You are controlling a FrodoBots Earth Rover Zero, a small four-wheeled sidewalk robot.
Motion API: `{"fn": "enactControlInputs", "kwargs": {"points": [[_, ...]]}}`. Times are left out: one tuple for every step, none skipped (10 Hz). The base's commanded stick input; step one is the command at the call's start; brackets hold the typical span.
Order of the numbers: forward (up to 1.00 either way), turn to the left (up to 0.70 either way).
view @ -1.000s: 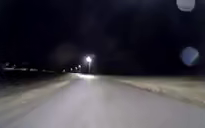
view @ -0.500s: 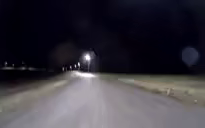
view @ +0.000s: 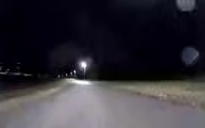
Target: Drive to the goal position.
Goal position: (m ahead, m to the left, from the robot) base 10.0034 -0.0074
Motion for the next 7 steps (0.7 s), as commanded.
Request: {"fn": "enactControlInputs", "kwargs": {"points": [[1.0,0.03],[1.0,0.03],[1.0,0.05],[1.0,0.09],[1.0,0.12],[1.0,0.09],[1.0,0.08]]}}
